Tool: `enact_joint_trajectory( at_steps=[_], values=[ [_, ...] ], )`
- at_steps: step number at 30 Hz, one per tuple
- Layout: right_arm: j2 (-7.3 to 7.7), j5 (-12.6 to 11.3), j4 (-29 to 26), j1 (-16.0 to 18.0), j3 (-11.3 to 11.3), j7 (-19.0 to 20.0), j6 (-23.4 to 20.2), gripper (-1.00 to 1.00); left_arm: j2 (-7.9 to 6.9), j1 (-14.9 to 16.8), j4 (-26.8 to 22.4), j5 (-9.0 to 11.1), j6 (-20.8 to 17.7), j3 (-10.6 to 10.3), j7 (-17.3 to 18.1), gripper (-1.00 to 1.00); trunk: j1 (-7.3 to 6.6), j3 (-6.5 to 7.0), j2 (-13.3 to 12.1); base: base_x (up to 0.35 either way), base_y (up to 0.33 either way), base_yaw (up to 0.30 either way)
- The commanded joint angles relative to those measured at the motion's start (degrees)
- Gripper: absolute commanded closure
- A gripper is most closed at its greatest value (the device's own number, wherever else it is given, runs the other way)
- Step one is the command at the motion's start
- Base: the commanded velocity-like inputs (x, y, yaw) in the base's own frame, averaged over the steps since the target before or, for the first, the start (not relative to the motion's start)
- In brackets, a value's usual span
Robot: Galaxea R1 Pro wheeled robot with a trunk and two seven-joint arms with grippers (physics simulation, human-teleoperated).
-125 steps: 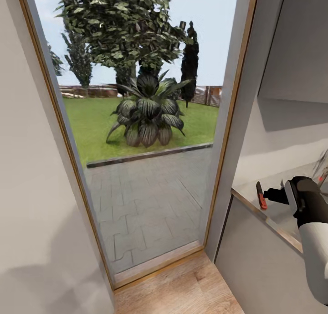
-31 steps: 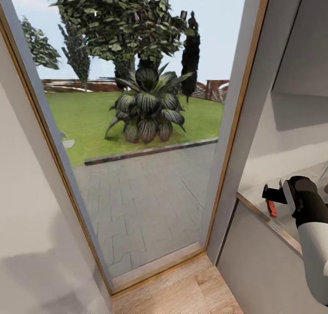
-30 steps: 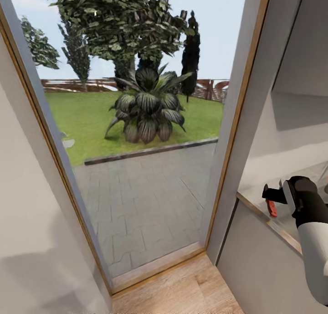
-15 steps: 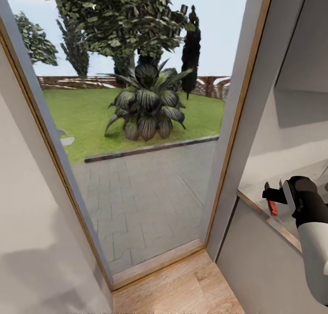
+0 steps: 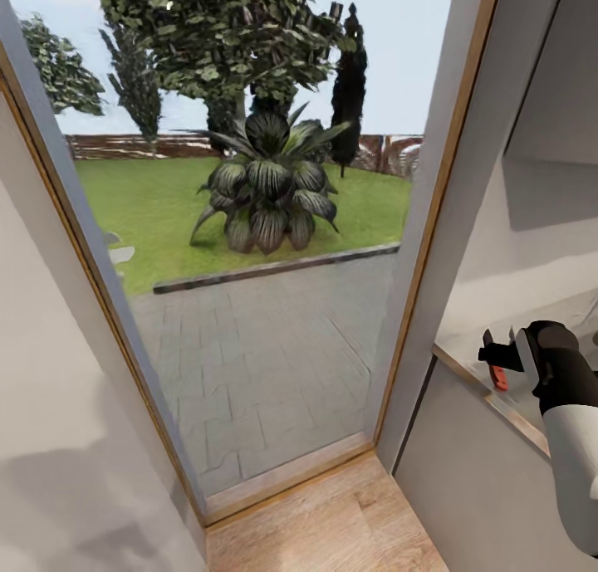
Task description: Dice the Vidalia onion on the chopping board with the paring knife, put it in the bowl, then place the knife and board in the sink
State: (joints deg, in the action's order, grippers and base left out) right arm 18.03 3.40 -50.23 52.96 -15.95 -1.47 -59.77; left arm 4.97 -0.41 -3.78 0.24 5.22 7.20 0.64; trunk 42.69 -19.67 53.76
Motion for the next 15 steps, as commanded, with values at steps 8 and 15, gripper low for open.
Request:
enact_joint_trajectory(
  at_steps=[8,15],
  values=[
    [-0.01,0.36,-0.04,0.04,-0.13,0.15,-0.23,-1.00,-0.01,-0.03,-0.09,0.04,0.06,0.36,0.07,-1.00,0.01,-0.22,0.04,0.000,0.000,0.000],
    [-0.01,0.38,-0.04,0.04,-0.15,0.15,-0.23,-1.00,-0.02,-0.03,-0.09,0.05,0.06,0.38,0.07,-1.00,0.01,-0.72,0.04,0.000,0.000,0.000]
  ],
)
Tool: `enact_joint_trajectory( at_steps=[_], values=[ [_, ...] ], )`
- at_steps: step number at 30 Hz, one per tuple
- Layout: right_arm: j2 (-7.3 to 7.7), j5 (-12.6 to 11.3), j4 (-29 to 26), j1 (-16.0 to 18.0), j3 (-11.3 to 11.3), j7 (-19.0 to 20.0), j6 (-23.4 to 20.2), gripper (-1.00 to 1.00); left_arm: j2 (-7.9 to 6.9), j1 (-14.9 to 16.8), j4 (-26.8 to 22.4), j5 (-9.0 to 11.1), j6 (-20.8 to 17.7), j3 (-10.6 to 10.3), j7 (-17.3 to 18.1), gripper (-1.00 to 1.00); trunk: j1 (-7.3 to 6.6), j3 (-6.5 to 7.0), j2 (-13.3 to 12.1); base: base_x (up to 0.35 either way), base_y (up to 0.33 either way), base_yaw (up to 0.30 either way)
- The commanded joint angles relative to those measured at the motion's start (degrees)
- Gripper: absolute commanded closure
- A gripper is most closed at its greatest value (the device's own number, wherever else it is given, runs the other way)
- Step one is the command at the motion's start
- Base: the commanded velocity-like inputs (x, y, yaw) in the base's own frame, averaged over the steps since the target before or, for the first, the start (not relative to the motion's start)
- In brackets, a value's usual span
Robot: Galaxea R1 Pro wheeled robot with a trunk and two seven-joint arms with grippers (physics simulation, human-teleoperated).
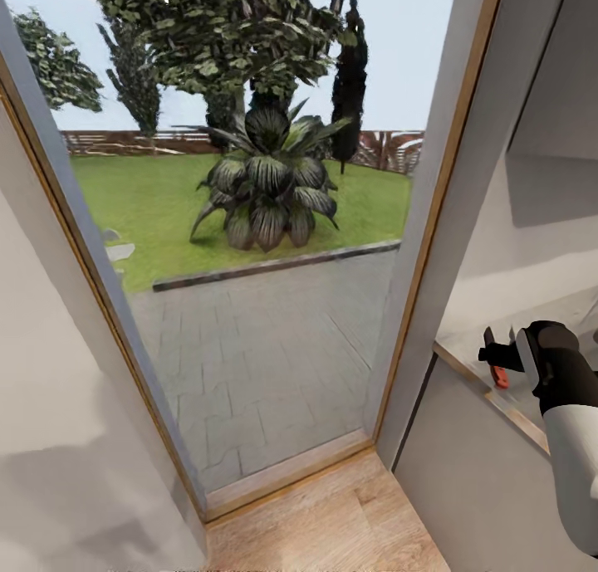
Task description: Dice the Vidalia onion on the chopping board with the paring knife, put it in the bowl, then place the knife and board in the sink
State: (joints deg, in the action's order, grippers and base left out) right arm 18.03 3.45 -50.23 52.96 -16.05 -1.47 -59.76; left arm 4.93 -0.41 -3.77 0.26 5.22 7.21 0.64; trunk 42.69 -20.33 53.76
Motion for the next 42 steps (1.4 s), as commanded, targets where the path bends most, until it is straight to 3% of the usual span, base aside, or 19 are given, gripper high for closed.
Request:
enact_joint_trajectory(
  at_steps=[1,20,42],
  values=[
    [-0.01,0.31,-0.04,0.04,-0.04,0.15,-0.24,-1.00,0.01,-0.03,-0.09,0.02,0.06,0.36,0.07,-1.00,0.01,-0.13,0.04,0.000,0.000,0.000],
    [-0.01,0.32,-0.04,0.04,-0.03,0.15,-0.24,-1.00,0.02,-0.03,-0.09,0.00,0.06,0.43,0.07,-1.00,0.01,-1.22,0.04,0.067,0.000,0.000],
    [-0.01,0.32,-0.04,0.04,-0.03,0.15,-0.24,-1.00,-0.01,-0.03,-0.09,0.02,0.09,0.43,0.07,-1.00,0.01,-1.30,0.04,0.068,-0.003,0.000]
  ],
)
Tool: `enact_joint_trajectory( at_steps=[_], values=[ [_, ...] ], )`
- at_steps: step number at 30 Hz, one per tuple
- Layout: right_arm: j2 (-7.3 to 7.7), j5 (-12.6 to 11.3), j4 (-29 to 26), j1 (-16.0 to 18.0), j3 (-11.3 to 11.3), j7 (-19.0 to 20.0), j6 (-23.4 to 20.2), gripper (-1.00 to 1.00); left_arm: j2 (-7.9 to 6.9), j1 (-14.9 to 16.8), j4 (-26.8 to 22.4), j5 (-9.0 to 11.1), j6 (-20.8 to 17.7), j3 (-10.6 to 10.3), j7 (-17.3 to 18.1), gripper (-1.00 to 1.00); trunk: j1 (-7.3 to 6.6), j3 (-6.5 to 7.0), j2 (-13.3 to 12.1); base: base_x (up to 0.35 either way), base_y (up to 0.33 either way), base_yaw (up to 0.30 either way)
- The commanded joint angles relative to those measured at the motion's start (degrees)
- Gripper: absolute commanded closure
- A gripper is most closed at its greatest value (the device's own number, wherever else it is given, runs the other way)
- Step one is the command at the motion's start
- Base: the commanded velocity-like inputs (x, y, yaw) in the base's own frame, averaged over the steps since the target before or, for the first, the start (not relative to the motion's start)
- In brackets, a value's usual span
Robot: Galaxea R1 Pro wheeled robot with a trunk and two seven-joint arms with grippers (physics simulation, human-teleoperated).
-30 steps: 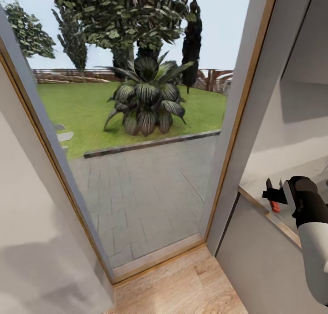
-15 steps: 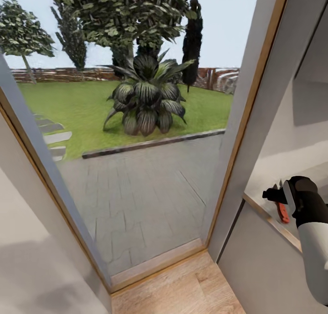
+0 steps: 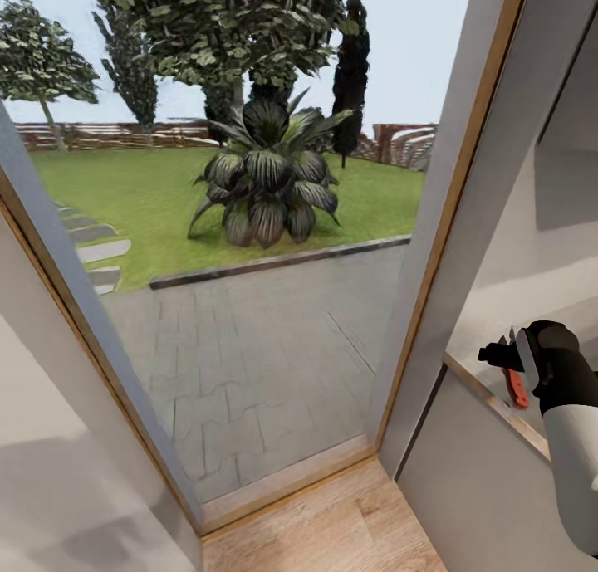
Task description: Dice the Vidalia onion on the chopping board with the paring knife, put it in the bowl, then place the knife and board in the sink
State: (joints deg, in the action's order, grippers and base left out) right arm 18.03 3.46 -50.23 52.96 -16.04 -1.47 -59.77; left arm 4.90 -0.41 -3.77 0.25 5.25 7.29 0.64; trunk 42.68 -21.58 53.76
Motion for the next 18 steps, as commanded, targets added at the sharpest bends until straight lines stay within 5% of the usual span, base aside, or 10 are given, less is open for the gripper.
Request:
enact_joint_trajectory(
  at_steps=[1,18],
  values=[
    [-0.01,0.32,-0.04,0.04,-0.04,0.15,-0.23,-1.00,0.02,-0.03,-0.09,0.02,0.07,0.36,0.07,-1.00,0.01,-0.05,0.04,0.063,-0.081,0.000],
    [-0.01,0.30,-0.04,0.04,-0.04,0.15,-0.23,-1.00,-0.06,-0.03,-0.09,0.03,0.03,0.44,0.07,-1.00,0.01,-0.05,0.04,0.038,-0.052,0.000]
  ],
)
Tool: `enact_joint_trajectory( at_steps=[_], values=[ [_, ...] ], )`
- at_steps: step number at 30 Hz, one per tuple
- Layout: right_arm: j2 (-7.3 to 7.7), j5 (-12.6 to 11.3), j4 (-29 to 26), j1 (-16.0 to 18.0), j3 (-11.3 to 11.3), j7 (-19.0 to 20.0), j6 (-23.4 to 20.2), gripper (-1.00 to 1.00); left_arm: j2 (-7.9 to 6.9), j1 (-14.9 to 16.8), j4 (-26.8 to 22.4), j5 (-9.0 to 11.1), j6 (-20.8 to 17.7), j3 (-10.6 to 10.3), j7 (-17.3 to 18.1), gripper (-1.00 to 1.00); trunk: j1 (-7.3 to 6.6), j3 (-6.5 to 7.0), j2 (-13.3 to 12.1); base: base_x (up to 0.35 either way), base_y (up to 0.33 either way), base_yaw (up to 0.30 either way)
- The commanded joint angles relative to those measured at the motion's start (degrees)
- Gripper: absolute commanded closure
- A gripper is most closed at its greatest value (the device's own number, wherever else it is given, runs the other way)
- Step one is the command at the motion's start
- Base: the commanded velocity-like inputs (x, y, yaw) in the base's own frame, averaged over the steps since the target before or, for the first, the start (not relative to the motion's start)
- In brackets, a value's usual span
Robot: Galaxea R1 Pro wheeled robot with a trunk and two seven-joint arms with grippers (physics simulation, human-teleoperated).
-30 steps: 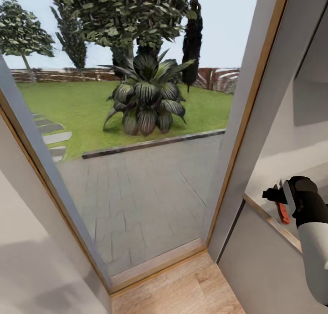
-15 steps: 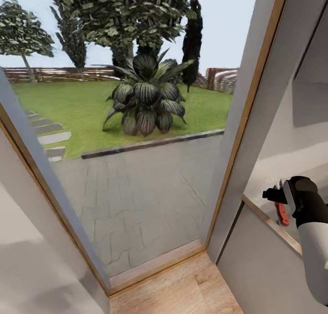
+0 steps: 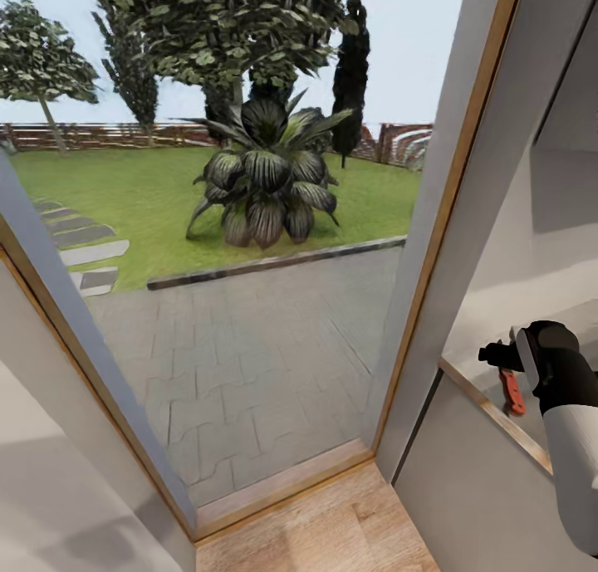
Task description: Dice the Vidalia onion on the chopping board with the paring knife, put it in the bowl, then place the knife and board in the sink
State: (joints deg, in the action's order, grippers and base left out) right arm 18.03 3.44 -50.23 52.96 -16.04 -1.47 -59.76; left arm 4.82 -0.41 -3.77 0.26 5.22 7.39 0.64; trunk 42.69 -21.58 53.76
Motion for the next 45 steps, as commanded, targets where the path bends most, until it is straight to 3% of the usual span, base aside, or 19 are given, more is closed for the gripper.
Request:
enact_joint_trajectory(
  at_steps=[1,45],
  values=[
    [-0.01,0.32,-0.04,0.04,-0.04,0.15,-0.24,-1.00,0.02,-0.03,-0.09,0.02,0.06,0.35,0.07,-1.00,0.01,-0.05,0.04,0.002,-0.003,0.000],
    [-0.01,0.27,-0.04,0.04,0.04,0.15,-0.24,-1.00,0.05,-0.03,-1.94,0.08,0.05,0.35,-0.26,-1.00,0.01,-0.05,0.04,0.000,0.000,0.000]
  ],
)
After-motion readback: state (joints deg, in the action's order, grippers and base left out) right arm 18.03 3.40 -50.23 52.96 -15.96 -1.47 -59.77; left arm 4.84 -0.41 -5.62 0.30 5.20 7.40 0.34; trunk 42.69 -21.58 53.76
